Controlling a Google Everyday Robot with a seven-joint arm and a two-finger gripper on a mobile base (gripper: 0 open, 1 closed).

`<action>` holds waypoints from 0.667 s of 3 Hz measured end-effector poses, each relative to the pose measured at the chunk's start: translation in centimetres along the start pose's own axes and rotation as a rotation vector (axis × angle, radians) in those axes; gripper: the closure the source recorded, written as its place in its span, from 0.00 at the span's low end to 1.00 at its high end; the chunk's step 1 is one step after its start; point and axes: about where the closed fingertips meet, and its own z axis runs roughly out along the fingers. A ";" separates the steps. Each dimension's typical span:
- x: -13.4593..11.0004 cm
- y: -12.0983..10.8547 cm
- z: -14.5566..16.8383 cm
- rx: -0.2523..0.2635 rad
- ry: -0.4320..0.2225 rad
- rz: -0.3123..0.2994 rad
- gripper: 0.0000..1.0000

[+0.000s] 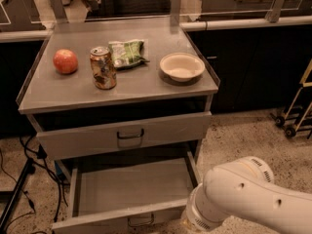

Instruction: Close middle drawer

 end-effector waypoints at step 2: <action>-1.9 -0.4 6.9 0.019 0.030 0.017 1.00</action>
Offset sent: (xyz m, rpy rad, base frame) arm 0.0290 0.0524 -0.0962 -0.0460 0.0009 -0.0340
